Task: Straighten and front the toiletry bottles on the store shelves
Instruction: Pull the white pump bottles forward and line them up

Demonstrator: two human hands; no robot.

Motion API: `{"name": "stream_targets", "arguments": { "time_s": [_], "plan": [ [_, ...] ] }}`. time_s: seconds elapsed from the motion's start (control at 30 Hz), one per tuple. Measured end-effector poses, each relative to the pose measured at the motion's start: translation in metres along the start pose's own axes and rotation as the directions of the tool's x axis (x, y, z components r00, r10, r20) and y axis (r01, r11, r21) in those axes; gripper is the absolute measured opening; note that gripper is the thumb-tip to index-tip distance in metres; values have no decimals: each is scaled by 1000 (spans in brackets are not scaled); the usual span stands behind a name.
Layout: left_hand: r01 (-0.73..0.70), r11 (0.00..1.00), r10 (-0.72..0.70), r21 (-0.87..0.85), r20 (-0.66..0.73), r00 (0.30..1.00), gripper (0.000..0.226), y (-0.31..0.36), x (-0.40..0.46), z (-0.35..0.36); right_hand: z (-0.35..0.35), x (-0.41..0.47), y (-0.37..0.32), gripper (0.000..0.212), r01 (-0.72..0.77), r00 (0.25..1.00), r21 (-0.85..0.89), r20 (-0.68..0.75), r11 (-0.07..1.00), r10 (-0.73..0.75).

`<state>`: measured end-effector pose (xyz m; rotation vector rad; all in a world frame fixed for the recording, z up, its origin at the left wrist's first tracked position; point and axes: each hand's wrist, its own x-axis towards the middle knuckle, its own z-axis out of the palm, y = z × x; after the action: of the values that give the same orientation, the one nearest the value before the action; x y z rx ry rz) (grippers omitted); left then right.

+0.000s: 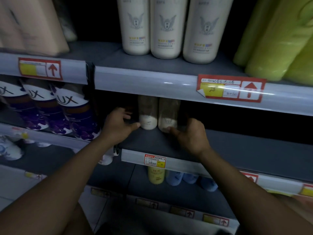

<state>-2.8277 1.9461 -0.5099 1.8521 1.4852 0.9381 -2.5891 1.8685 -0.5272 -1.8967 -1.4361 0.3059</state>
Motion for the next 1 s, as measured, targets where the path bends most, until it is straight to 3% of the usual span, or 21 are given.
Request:
{"name": "stream_targets", "arguments": {
  "time_s": [0.07, 0.2, 0.27, 0.6, 0.87, 1.0],
  "plan": [
    [-48, 999, 48, -17, -19, 999, 36, 6, -16, -4, -9, -13, -3, 65, 39, 999, 4, -34, 999, -39],
    [-127, 991, 127, -28, -28, 992, 36, 27, -48, -4, -33, -50, -17, 48, 122, 991, 119, -77, 985, -114],
    [-149, 987, 147, -65, -29, 989, 37, 38, -60, -7, -43, -65, -25, 49, 182, 980, 139, -104, 973, -169],
    [-352, 930, 339, -106, -125, 932, 21, 110, -90, -59, -95, -107, -85, 38, 450, 883, 62, -178, 891, -434],
    [-403, 911, 371, -88, -252, 894, 17, 158, -94, -103, -138, -102, -131, 37, 530, 811, 31, -311, 847, -496],
    [-415, 907, 383, -74, -267, 884, 18, 171, -86, -115, -154, -92, -144, 44, 498, 816, 10, -342, 867, -465]
  ]
}}
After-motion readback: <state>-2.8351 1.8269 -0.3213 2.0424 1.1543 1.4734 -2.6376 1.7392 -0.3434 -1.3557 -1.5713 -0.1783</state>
